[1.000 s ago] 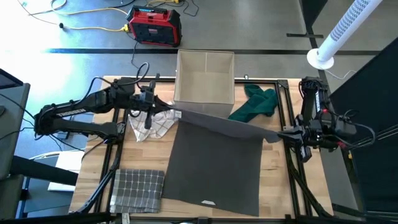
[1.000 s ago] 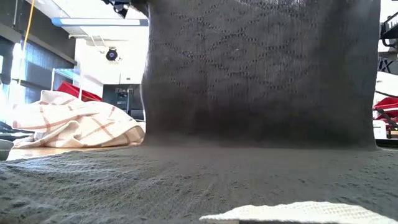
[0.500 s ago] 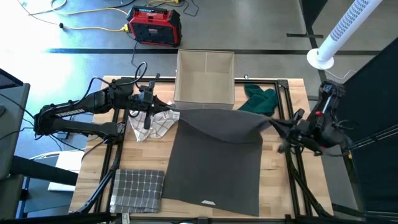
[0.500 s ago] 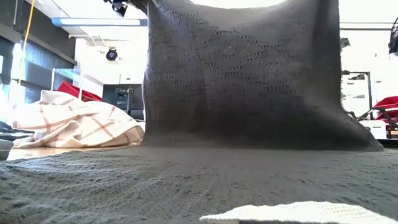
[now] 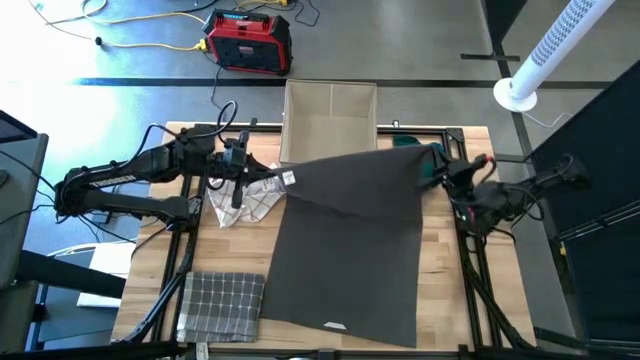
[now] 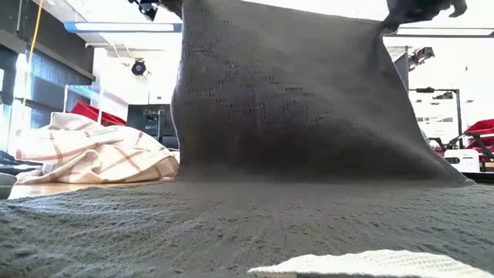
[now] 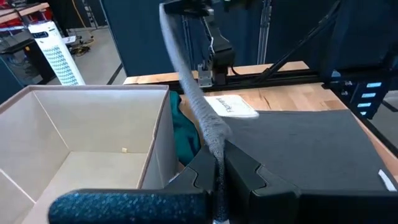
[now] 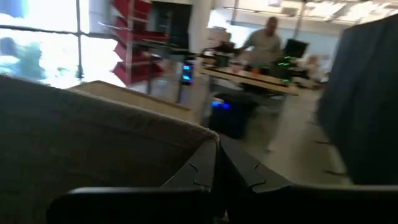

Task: Fold towel
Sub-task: Fold the dark grey towel

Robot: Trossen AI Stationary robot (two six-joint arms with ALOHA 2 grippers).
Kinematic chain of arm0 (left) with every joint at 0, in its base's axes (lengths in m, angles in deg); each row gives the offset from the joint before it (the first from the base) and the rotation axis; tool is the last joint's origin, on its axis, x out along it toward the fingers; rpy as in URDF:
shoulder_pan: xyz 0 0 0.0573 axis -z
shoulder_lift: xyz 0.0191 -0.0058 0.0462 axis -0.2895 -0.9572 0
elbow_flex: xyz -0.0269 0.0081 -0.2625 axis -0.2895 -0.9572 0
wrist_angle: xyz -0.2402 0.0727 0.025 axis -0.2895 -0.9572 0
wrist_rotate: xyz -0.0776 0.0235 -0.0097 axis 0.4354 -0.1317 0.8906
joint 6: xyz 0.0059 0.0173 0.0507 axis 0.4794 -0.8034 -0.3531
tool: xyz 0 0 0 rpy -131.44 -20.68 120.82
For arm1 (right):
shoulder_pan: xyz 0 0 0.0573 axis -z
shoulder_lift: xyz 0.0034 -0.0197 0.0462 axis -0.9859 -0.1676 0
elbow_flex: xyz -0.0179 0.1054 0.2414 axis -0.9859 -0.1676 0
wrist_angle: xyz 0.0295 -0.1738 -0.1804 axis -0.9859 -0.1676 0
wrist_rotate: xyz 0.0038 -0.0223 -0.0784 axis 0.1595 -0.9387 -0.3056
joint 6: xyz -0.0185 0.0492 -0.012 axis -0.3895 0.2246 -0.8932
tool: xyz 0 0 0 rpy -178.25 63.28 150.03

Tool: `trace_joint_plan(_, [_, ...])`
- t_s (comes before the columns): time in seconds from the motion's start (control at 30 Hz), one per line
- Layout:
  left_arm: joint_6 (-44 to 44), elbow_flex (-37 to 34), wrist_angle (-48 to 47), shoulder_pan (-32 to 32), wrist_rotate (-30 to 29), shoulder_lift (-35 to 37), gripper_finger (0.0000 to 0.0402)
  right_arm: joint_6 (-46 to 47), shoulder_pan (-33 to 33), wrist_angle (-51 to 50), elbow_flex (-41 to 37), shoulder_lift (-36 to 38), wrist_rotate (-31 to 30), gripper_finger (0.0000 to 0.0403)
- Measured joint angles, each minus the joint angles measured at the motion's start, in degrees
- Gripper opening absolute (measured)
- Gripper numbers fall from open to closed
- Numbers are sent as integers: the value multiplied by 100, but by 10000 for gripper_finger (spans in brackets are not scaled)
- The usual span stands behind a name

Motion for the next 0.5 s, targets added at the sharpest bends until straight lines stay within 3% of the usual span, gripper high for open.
trace_joint_plan(0.23, [-51, 0, -75, 39, 6, -2, 0, -235, 1165, -548, 198, 283, 5035, 0])
trace_joint_plan(0.4, [-49, 0, -224, 41, 15, -2, 0, 656, 2041, -2290, 789, 424, 8002, 0])
trace_joint_plan(0.5, [-98, 0, -230, 41, 15, -2, 0, 1083, 2388, -3243, 1060, 524, 8461, 0])
